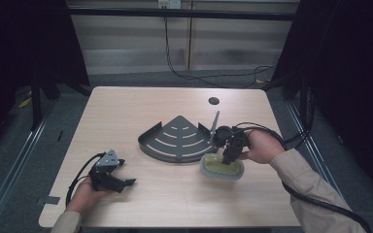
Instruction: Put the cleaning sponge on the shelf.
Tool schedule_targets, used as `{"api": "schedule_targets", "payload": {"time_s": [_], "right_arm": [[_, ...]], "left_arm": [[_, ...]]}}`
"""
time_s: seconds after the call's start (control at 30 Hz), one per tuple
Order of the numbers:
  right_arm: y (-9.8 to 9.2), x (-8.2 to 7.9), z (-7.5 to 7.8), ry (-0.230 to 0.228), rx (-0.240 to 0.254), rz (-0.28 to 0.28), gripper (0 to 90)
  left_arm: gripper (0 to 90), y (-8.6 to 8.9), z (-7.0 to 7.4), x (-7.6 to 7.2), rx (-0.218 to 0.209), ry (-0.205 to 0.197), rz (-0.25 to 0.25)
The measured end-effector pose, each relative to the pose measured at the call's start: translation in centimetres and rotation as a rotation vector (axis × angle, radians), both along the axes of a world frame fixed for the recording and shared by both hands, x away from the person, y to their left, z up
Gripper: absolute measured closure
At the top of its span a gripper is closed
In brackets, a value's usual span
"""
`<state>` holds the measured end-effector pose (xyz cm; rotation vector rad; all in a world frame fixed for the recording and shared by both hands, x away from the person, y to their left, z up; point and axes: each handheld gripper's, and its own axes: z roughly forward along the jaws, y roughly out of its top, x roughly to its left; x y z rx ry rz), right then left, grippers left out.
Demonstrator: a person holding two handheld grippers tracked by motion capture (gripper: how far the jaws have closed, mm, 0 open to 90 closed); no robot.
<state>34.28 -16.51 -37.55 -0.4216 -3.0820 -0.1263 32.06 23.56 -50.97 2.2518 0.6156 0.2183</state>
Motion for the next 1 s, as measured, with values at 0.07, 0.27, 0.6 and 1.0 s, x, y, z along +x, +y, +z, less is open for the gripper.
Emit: {"api": "schedule_targets", "payload": {"time_s": [0.07, 0.27, 0.6, 1.0], "right_arm": [[-0.1, 0.2, 0.1, 0.000, 0.007, -0.035, 71.4], [-0.4, 0.8, 0.6, 0.001, 0.016, -0.105, 71.4], [-1.1, 2.1, 1.3, -0.005, 0.008, -0.226, 71.4], [-1.0, 3.4, 2.0, -0.019, 0.005, -0.313, 71.4]], "left_arm": [[11.5, 0.0, 0.0, 0.0, 0.000, 0.000, 0.000], [11.4, 0.0, 0.0, 0.0, 0.005, 0.001, 0.000], [11.4, 0.0, 0.0, 0.0, -0.001, 0.001, -0.001], [11.4, 0.0, 0.0, 0.0, 0.000, 0.001, 0.000]]}}
